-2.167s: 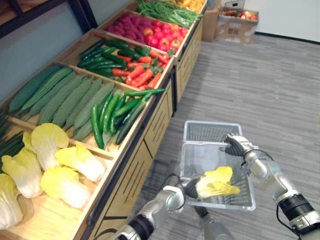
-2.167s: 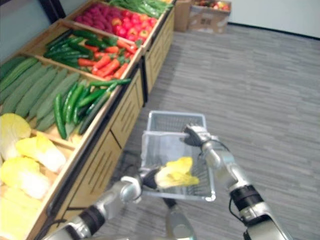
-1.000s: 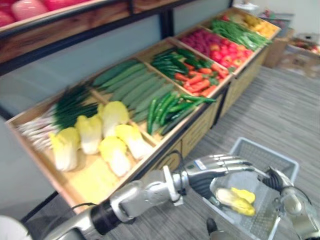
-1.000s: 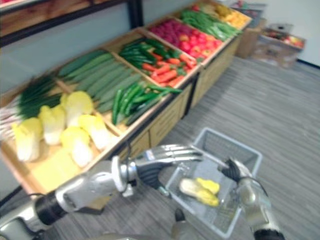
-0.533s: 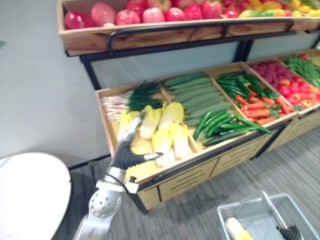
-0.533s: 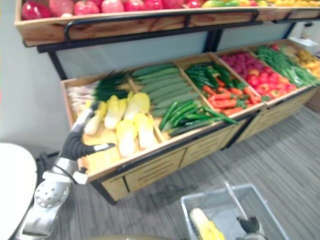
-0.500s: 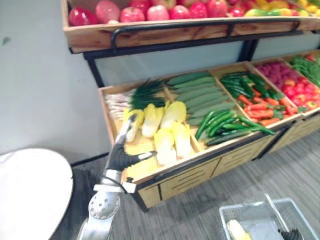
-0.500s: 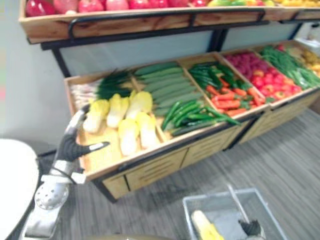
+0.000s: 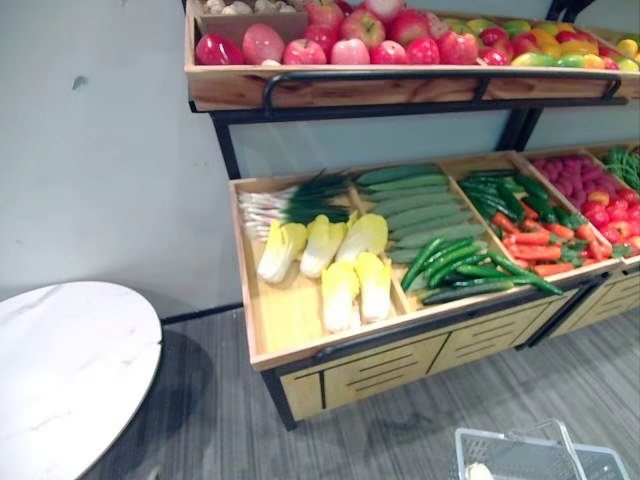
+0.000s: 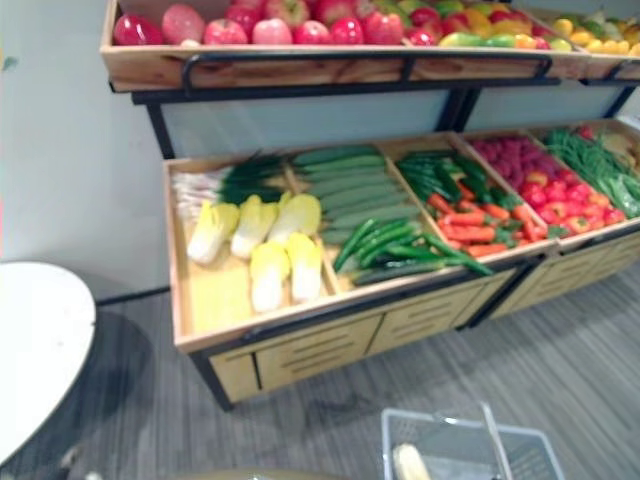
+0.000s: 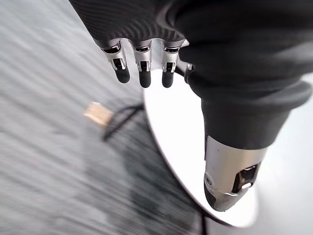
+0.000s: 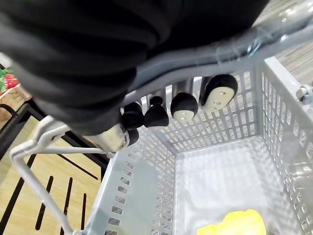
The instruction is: Pick vegetable in the basket
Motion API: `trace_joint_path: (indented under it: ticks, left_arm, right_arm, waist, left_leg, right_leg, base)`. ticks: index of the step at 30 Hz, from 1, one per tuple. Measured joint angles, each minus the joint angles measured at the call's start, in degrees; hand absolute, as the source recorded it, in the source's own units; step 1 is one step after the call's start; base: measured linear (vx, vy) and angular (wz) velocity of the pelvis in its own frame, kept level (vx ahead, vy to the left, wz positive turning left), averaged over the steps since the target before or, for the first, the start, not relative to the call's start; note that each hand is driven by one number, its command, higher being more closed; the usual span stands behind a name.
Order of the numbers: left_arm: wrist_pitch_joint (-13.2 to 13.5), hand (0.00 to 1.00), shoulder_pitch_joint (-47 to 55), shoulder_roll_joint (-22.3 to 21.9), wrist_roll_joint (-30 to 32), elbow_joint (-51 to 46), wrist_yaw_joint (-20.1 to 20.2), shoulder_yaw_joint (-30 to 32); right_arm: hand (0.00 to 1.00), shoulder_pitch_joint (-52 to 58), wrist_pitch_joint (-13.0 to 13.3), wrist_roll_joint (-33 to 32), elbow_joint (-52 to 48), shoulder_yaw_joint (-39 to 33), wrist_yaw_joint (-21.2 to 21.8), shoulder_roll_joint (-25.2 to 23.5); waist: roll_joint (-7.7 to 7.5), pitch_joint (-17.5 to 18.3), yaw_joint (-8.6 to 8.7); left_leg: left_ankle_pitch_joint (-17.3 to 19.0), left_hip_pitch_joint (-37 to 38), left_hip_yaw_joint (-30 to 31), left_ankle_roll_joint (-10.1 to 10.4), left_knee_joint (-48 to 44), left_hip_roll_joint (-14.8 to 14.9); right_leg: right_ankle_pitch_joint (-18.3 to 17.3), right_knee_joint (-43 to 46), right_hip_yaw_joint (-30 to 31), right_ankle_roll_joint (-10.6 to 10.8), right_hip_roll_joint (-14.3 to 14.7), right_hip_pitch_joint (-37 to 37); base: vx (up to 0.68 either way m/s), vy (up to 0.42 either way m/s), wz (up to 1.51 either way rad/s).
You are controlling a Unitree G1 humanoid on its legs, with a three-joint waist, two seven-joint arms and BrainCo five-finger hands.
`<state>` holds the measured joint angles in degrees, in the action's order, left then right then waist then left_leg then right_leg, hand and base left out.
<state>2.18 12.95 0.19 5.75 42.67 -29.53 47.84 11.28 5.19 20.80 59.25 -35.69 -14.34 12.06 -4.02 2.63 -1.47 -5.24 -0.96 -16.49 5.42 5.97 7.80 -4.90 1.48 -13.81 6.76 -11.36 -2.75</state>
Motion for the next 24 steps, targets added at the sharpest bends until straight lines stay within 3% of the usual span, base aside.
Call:
trace_joint_path:
  ticks: [3,6,10,15,17,18,20,21,22,24]
  left_arm:
    - [-0.3,0.00,0.9,-0.1,-0.9,7.9,1.4,-1.6]
    - [-1.4,0.00,0.9,-0.1,2.2,13.7,5.4,-5.9]
    - [-2.7,0.00,0.6,0.4,8.0,16.2,8.9,-10.5]
    - [-2.8,0.00,0.1,1.4,9.3,16.8,11.3,-16.0]
    - [-2.7,0.00,-0.8,2.1,9.6,16.8,11.9,-17.7]
    - [-2.7,0.00,-1.7,2.6,11.0,16.8,12.0,-19.7]
    - [-2.6,0.00,-2.1,3.0,11.5,17.1,12.1,-22.2]
    - [-2.4,0.00,-2.9,3.9,12.8,18.0,12.2,-25.1]
    - [-2.3,0.00,-3.2,4.3,13.3,18.1,12.2,-25.9]
    - [-2.3,0.00,-3.6,5.5,13.6,18.1,12.2,-26.6]
  right_arm:
    - [1.00,-0.5,0.0,-1.0,2.0,0.2,-0.8,-0.3]
    - [1.00,-1.2,0.1,-1.1,2.4,0.9,-1.4,-0.2]
    - [1.00,-2.2,0.2,-1.1,2.6,3.5,-1.4,0.4]
    - [1.00,-2.8,0.2,-1.1,3.1,5.2,-1.4,0.9]
    - [1.00,-3.2,0.3,-1.1,3.1,5.0,-1.4,0.6]
    - [1.00,-3.4,0.3,-1.1,1.9,4.8,-1.4,0.6]
    - [1.00,-3.2,0.3,-1.1,-0.5,4.6,-1.3,0.2]
    - [1.00,-3.4,0.4,-1.0,-3.0,5.0,-1.3,-0.4]
    - [1.00,-3.8,0.4,-0.9,-3.7,5.5,-1.3,-0.8]
    - [1.00,-4.2,0.5,-0.8,-7.1,8.5,-0.9,-2.3]
  waist:
    - [-0.63,0.1,-0.03]
    - [-0.64,0.2,0.78]
    - [-0.56,0.1,1.44]
    - [-0.53,-0.1,1.55]
    - [-1.02,-2.0,1.85]
    - [-1.90,-4.8,2.34]
    - [-1.65,-5.5,3.04]
    - [-0.61,-6.1,2.99]
    - [0.11,-6.6,2.95]
    - [1.95,-7.6,3.03]
  left_leg:
    - [0.2,0.0,0.0,0.2,0.0,0.0]
    - [0.4,0.2,-0.2,0.7,0.0,0.0]
    - [0.8,1.2,-1.7,1.1,0.0,0.2]
    - [1.7,2.5,-2.8,1.1,-0.4,0.1]
    - [4.4,2.4,-3.0,1.3,-4.1,0.1]
    - [7.7,1.8,-2.9,1.0,-9.2,0.2]
    - [10.6,-0.2,-3.4,0.8,-14.3,0.4]
    - [13.0,-2.8,-5.5,0.5,-18.3,2.5]
    - [13.8,-3.4,-6.7,0.5,-19.2,3.7]
    - [13.8,-3.5,-11.8,-0.6,-20.4,6.5]
  right_leg:
    - [0.1,-0.4,0.0,-0.2,0.0,-0.3]
    - [0.1,-0.5,0.3,-0.2,0.1,-0.3]
    - [0.4,-0.4,1.7,0.1,0.3,-0.3]
    - [0.2,-0.5,2.7,0.0,0.2,-0.9]
    - [-0.5,0.9,3.2,0.1,-0.6,-1.4]
    - [-2.0,3.9,3.6,0.2,-1.8,-1.3]
    - [-2.4,5.9,5.0,0.7,-2.7,0.1]
    - [-0.5,8.4,8.1,3.4,-1.9,3.9]
    - [1.0,9.5,9.7,3.5,-1.1,5.4]
    - [9.3,10.0,10.6,1.2,2.2,10.5]
  base:
    - [0.05,-0.006,0.00]
    - [0.05,-0.009,-0.04]
    - [0.06,-0.014,-0.19]
    - [0.05,-0.003,-0.13]
    - [0.03,0.033,-0.13]
    - [0.00,0.051,-0.08]
    - [-0.04,0.078,-0.35]
    - [-0.08,0.120,-0.77]
    - [-0.08,0.117,-1.02]
    - [-0.06,0.201,-1.26]
